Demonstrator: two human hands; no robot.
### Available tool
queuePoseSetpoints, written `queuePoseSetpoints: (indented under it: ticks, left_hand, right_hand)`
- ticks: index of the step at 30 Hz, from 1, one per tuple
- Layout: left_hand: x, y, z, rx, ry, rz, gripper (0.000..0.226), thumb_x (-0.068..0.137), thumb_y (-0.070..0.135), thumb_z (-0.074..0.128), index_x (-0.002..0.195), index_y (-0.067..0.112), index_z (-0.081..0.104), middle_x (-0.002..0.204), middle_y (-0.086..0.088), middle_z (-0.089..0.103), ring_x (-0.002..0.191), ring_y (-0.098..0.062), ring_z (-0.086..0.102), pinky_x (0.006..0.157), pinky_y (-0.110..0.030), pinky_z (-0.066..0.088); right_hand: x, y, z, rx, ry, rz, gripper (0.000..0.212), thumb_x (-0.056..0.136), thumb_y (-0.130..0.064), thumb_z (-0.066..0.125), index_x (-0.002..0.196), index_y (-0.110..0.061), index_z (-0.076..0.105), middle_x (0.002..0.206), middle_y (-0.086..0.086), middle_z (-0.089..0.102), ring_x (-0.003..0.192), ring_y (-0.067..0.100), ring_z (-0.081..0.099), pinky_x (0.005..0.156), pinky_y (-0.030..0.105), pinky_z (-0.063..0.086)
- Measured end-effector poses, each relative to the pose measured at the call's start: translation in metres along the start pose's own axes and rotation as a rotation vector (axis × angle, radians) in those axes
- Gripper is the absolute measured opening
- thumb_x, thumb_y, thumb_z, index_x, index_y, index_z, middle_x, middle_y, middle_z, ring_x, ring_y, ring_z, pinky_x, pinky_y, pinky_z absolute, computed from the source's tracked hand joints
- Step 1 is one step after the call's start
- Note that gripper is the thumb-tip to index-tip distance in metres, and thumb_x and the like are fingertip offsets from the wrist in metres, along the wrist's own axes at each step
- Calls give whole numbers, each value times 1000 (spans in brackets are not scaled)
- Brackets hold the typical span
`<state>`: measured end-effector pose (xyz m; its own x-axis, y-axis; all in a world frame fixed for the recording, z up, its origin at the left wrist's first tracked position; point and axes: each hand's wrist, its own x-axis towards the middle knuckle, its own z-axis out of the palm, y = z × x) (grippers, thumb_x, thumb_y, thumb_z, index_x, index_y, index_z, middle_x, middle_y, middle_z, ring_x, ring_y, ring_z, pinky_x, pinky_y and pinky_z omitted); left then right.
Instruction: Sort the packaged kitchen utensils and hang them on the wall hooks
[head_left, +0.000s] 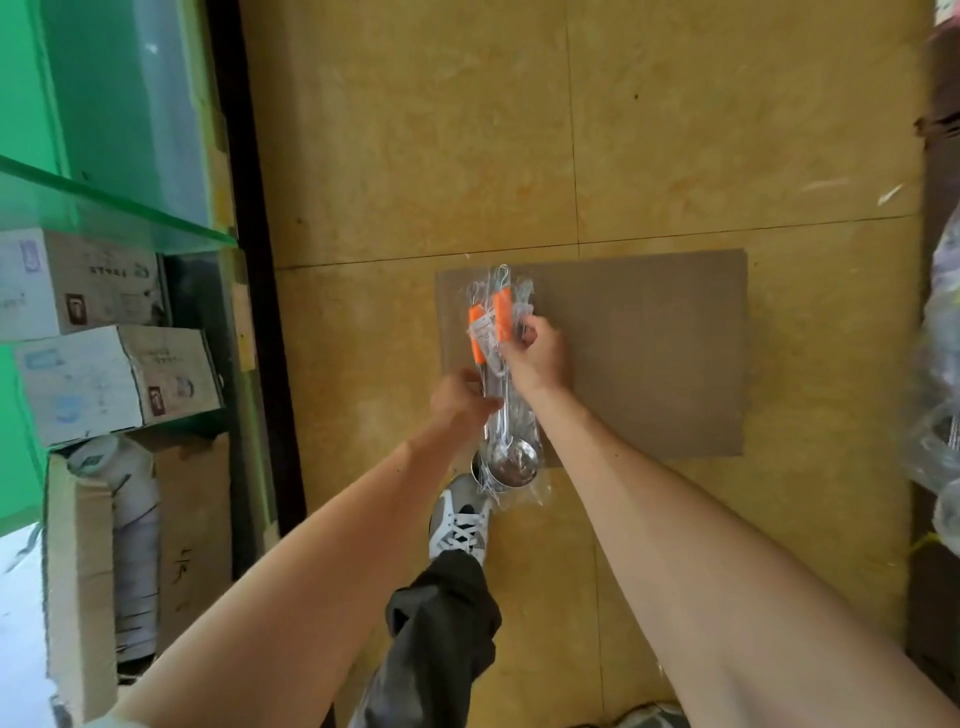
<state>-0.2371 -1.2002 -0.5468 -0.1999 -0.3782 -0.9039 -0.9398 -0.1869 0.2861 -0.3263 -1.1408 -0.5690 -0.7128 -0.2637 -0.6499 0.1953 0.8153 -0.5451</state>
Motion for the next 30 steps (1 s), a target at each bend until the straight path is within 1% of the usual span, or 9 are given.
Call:
queuePoseSetpoints:
  ticks: [2, 5, 8, 10, 12, 16, 20, 25, 30]
  left_hand:
    - [-3, 7, -4, 39, 17, 11, 52, 86, 20, 73, 133, 12, 52, 122, -9, 64, 99, -22, 62, 77, -25, 48]
    - [-14, 24, -12, 91, 70, 53, 50, 91, 24, 68, 136, 12, 49, 123, -10, 62, 91, -20, 59, 78, -28, 50]
    - [-31, 43, -21, 209, 153, 126, 51, 95, 35, 60, 139, 13, 46, 128, -13, 61, 107, -29, 62, 89, -37, 53]
    - [-48, 61, -23, 312, 200, 192, 55, 96, 44, 52, 142, 16, 41, 129, -14, 60, 110, -32, 61, 91, -42, 53]
    - [-70, 85, -22, 419, 269, 285, 58, 97, 51, 44, 144, 18, 38, 137, -14, 52, 121, -33, 53, 100, -46, 46]
    - [-130, 153, -5, 608, 420, 545, 64, 97, 55, 36, 149, 20, 30, 153, -9, 33, 140, -31, 28, 117, -47, 19]
    - [-203, 215, 37, 733, 464, 801, 69, 96, 60, 32, 152, 20, 25, 159, -10, 22, 146, -29, 17, 120, -50, 9]
    - [-311, 264, 121, 877, 414, 1049, 70, 96, 62, 31, 152, 20, 24, 159, -10, 23, 146, -29, 17, 119, -52, 11]
    - [-432, 284, 221, 997, 358, 1284, 73, 94, 64, 23, 152, 19, 25, 157, -10, 25, 144, -31, 20, 119, -54, 14]
  right_hand:
    - [-4, -4, -7, 8, -6, 1, 39, 86, -27, 73, 121, -13, 64, 102, 7, 68, 88, 26, 66, 78, 47, 56]
    - [-11, -12, -25, -9, -7, 26, 45, 88, -29, 70, 128, -11, 59, 115, 8, 66, 101, 26, 64, 87, 43, 54]
    - [-22, -20, -52, -31, 15, 33, 51, 92, -33, 63, 137, -13, 53, 129, 9, 59, 117, 25, 58, 97, 37, 48]
    - [-30, -28, -80, -72, 52, -5, 50, 95, -36, 57, 139, -13, 51, 135, 11, 56, 124, 26, 53, 101, 36, 43]
    - [-39, -36, -115, -134, 104, -60, 51, 98, -39, 52, 141, -11, 50, 138, 13, 53, 128, 29, 49, 103, 37, 40]
    - [-63, -41, -201, -303, 274, -244, 58, 99, -46, 47, 145, -10, 44, 146, 15, 47, 136, 32, 40, 112, 43, 31]
    - [-99, -29, -295, -361, 500, -322, 62, 98, -49, 48, 144, -9, 45, 148, 19, 44, 135, 37, 41, 112, 49, 32]
    - [-169, 16, -417, -352, 649, -262, 67, 98, -54, 41, 149, -11, 37, 152, 18, 40, 140, 34, 37, 115, 48, 31]
    - [-262, 102, -537, -301, 797, -161, 67, 100, -54, 38, 150, -10, 35, 153, 21, 37, 141, 37, 35, 115, 50, 30]
